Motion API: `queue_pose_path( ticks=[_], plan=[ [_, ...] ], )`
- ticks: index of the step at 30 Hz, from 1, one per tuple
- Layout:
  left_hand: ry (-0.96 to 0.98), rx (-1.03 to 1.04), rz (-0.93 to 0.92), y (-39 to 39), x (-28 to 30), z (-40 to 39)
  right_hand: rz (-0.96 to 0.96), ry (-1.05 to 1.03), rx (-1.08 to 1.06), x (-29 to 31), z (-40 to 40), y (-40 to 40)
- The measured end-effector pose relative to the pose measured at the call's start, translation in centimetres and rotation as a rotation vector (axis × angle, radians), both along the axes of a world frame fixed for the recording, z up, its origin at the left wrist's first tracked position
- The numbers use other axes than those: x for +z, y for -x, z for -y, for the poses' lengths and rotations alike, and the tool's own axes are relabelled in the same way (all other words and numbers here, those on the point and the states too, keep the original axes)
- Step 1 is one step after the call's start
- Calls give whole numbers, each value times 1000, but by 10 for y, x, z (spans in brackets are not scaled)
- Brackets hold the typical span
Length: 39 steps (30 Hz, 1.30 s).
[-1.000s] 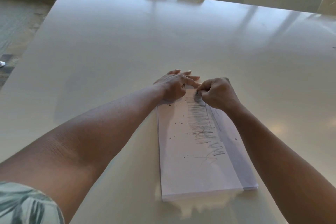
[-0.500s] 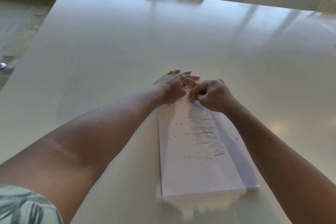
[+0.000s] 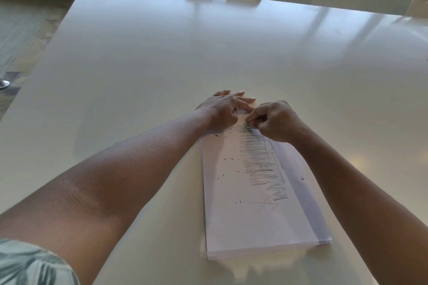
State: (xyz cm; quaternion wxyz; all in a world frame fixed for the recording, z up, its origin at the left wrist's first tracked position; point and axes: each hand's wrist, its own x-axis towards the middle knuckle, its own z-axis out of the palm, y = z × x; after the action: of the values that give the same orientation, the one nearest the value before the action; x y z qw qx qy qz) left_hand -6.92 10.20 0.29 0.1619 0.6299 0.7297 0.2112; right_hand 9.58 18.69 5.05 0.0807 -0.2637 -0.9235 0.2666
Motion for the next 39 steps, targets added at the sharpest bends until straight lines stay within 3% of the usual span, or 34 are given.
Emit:
queue_pose_path(
  ticks=[5,10,26,33,39],
  plan=[
    [0,-5,-16,1,-1,-1,-72,-137,-63,-4,4,7],
    [-17,1,3,1,-3,-1,-16,-34,36,-2,-2,-3],
    [-10,-8,-14,4,-7,-4,-58,-149,-7,-8,-8,-2],
    [-20,-9,-4,3,-6,-3,-125,-179,207,-13,8,1],
    [-16,-8,-3,1,-3,-1,-203,-216,65,-18,4,0]
  ],
)
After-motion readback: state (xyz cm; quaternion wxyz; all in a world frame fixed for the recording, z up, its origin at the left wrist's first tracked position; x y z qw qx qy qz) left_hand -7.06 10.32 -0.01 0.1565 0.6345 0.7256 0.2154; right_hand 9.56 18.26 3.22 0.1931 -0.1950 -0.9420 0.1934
